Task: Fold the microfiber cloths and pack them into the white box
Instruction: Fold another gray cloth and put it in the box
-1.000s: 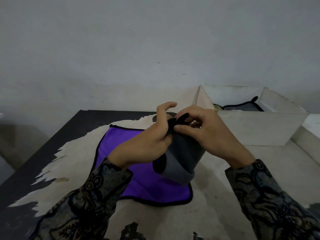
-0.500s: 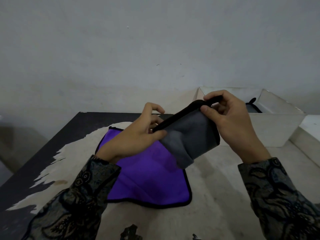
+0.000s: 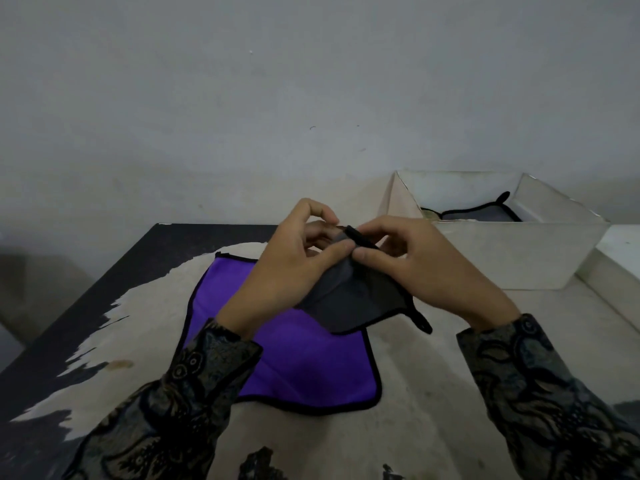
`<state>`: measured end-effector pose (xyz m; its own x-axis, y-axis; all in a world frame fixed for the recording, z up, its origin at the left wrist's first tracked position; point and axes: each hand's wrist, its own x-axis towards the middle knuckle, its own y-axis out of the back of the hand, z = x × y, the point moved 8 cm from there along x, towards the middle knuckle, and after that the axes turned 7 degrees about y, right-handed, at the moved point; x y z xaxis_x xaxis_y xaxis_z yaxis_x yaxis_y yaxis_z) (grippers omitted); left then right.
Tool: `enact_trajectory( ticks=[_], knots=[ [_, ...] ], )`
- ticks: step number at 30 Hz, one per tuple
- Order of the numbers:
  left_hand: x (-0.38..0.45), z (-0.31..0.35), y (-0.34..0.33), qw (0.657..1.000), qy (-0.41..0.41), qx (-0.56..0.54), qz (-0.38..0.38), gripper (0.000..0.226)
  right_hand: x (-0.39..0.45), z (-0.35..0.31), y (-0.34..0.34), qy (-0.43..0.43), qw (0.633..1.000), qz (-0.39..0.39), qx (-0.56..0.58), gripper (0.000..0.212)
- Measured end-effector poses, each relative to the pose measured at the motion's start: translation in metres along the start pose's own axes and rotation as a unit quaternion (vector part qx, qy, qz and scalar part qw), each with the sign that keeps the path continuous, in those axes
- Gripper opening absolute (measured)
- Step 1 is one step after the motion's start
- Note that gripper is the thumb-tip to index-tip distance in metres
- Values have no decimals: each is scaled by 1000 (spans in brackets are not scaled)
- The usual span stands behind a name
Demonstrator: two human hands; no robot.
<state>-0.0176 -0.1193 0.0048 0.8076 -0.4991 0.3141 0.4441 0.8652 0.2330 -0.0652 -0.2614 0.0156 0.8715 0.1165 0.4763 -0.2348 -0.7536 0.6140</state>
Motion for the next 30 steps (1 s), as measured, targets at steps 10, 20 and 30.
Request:
enact_trajectory(
  ticks=[10, 20, 30],
  knots=[
    [-1, -10, 6, 970, -72, 232, -4, 40, -2, 15, 29, -23, 982, 126, 139, 9],
    [-3, 12, 20, 938, -180, 256, 148, 10, -3, 23, 48, -4, 981, 172, 85, 12],
    [-2, 3, 7, 998, -56, -17, 38, 27, -3, 16, 39, 19, 994, 103, 23, 12]
  ],
)
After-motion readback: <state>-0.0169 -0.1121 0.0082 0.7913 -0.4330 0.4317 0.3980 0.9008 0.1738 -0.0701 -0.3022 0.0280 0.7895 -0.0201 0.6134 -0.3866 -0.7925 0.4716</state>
